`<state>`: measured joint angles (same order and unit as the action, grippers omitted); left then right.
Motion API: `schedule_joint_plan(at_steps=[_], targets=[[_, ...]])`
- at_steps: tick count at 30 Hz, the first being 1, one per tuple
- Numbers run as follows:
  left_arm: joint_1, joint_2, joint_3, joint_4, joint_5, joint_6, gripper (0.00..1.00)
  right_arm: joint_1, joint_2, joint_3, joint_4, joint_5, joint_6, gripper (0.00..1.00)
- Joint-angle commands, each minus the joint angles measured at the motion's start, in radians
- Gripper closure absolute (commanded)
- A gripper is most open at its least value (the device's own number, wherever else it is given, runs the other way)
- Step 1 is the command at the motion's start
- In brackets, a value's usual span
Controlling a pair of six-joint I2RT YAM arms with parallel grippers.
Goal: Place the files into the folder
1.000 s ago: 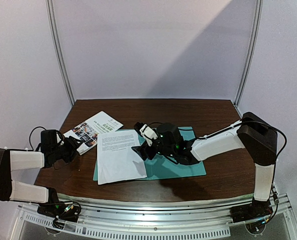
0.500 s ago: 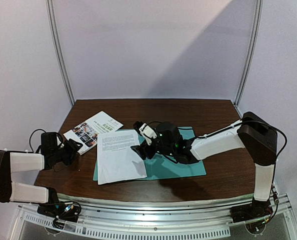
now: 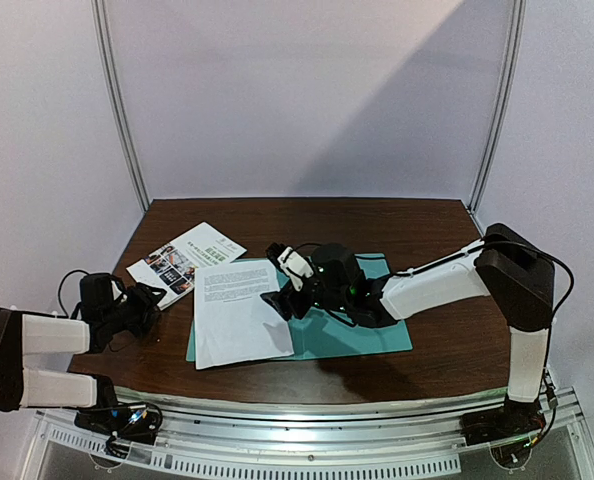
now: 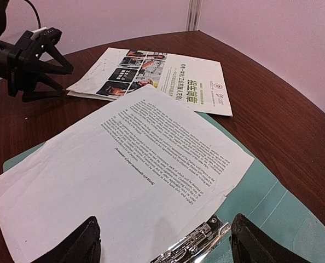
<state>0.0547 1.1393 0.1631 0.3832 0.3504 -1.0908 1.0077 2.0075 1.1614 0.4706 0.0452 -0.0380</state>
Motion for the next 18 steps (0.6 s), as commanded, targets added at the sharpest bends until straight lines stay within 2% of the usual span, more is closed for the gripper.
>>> schedule_joint_plan(at_steps=[1,18], targets=[[0.010,0.010,-0.014,0.070,0.018,-0.034,0.37,0.004,0.010,0.026,-0.018,-0.011,0.012,0.19],[0.010,0.061,-0.020,0.111,0.007,-0.038,0.37,0.003,0.009,0.026,-0.025,-0.013,0.012,0.19]])
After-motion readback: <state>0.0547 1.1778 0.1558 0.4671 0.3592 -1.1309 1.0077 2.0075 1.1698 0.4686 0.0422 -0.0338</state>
